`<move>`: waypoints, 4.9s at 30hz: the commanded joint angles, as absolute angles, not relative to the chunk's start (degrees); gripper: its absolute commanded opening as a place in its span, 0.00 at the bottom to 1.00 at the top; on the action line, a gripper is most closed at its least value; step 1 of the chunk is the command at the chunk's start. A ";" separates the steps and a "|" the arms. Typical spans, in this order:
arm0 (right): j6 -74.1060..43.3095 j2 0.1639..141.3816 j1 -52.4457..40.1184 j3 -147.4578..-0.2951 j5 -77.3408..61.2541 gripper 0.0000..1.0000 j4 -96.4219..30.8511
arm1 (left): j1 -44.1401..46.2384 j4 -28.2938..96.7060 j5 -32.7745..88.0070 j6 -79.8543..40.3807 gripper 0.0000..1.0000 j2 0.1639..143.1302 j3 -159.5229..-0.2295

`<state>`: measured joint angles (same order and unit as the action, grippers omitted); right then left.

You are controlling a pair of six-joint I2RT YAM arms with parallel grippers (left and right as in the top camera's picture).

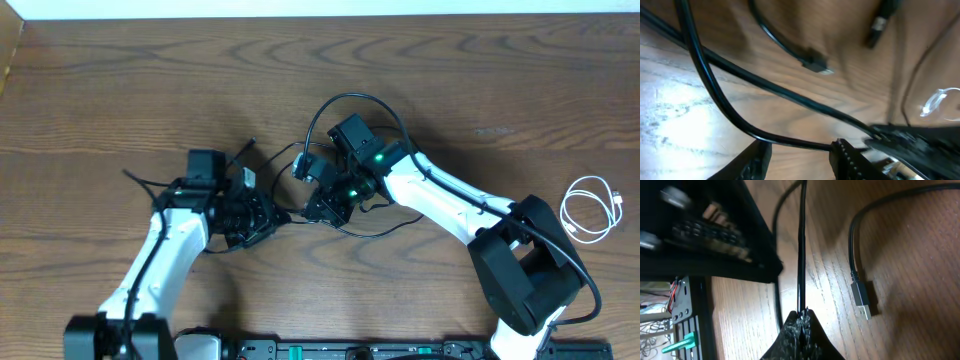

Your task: Untangle cables

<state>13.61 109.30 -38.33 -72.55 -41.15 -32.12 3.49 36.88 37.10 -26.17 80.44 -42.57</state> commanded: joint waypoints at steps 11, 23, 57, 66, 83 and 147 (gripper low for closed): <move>12.16 108.47 -38.44 -73.28 -42.30 0.01 -31.88 | 4.95 40.21 18.50 -26.70 0.33 86.48 -42.22; 5.61 114.15 -38.17 -72.99 -55.09 0.01 -25.89 | 4.95 38.20 26.33 -21.19 0.38 86.48 -42.22; 2.37 115.46 -38.57 -72.12 -51.81 0.18 -23.59 | 4.95 31.00 22.50 -21.56 0.40 86.48 -42.19; 2.17 115.46 -38.74 -70.15 -49.58 0.23 -20.18 | 4.97 29.67 19.77 -26.48 0.40 86.50 -40.21; -2.61 120.05 -41.34 -67.35 -47.05 0.36 -8.01 | 4.95 24.49 20.03 -26.89 0.45 86.50 -36.86; -5.76 123.92 -39.13 -67.40 -67.61 0.01 -2.96 | 3.18 21.39 23.35 -24.08 0.57 88.09 -36.84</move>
